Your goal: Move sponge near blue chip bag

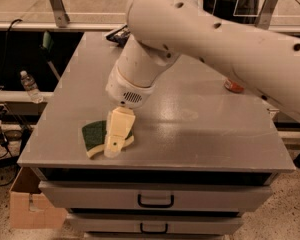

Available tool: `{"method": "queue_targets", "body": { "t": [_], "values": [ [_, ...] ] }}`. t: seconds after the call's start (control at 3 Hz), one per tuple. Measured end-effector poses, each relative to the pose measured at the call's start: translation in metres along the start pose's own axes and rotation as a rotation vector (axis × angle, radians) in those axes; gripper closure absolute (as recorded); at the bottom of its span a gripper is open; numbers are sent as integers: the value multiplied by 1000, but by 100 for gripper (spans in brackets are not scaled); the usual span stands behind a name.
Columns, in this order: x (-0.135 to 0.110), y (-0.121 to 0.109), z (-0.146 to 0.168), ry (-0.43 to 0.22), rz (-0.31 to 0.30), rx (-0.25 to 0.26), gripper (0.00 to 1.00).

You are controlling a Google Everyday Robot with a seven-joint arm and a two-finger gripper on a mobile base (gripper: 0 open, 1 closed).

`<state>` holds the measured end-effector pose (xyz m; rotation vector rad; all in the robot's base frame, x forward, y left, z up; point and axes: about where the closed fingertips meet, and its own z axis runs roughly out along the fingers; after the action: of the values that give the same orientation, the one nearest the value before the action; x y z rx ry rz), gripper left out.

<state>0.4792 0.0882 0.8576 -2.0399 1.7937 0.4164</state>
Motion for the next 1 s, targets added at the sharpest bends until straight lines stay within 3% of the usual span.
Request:
{"method": "queue_targets", "body": {
  "t": [0.33, 1.0],
  "values": [
    [10, 9, 20, 9, 8, -39, 0],
    [22, 7, 24, 13, 23, -40, 41]
  ]
}}
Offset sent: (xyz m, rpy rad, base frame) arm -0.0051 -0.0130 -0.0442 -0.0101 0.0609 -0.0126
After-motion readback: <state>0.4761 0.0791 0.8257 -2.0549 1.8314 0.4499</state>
